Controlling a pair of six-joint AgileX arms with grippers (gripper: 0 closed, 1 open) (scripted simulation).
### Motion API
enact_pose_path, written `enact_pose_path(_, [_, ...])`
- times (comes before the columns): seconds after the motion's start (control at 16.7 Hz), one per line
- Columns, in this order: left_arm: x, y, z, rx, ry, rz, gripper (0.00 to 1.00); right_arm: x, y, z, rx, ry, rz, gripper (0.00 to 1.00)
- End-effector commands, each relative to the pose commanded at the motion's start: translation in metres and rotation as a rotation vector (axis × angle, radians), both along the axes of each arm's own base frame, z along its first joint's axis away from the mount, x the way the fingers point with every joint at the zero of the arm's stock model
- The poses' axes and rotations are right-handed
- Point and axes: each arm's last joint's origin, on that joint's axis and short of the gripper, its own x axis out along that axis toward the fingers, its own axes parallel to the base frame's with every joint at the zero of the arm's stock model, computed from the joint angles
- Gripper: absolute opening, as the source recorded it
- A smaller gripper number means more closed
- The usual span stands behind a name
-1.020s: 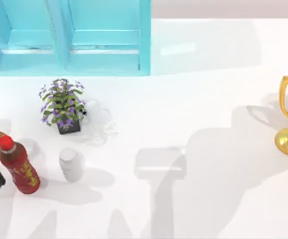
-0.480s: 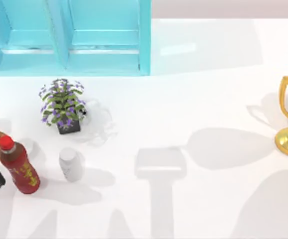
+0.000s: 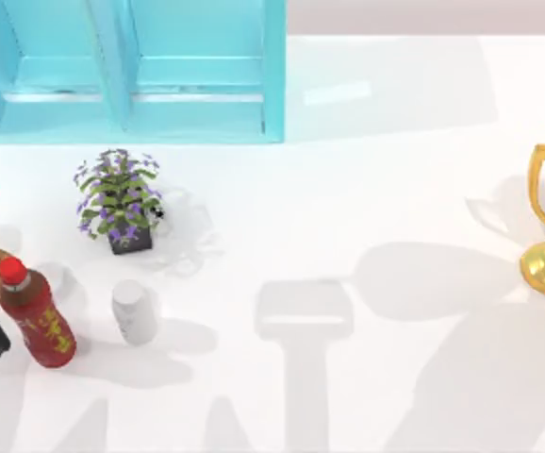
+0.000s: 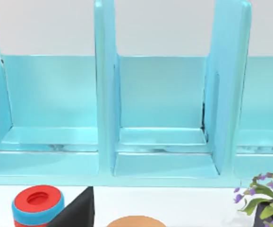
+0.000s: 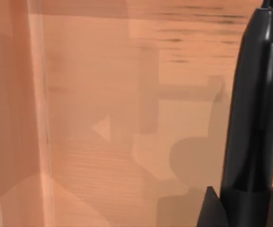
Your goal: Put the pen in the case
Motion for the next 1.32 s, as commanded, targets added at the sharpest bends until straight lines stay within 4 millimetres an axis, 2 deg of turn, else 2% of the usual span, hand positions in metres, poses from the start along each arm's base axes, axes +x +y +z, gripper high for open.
enact_pose_path(0.18, [0.0,0.0,0.0,0.0,0.0,0.0,1.0,0.003,0.012,-0.03,0.009,0.064,0.002,0.0])
enact_pose_path(0.36, [0.0,0.0,0.0,0.0,0.0,0.0,1.0,-0.008,0.015,-0.048,0.017,0.112,-0.01,0.0])
enact_pose_path(0.6, [0.0,0.0,0.0,0.0,0.0,0.0,1.0,-0.024,0.008,-0.046,0.021,0.1,-0.037,0.0])
enact_pose_path(0.84, [0.0,0.0,0.0,0.0,0.0,0.0,1.0,-0.025,0.007,-0.046,0.022,0.1,-0.037,0.0])
enact_pose_path(1.32, [0.0,0.0,0.0,0.0,0.0,0.0,1.0,-0.025,0.007,-0.046,0.022,0.1,-0.037,0.6])
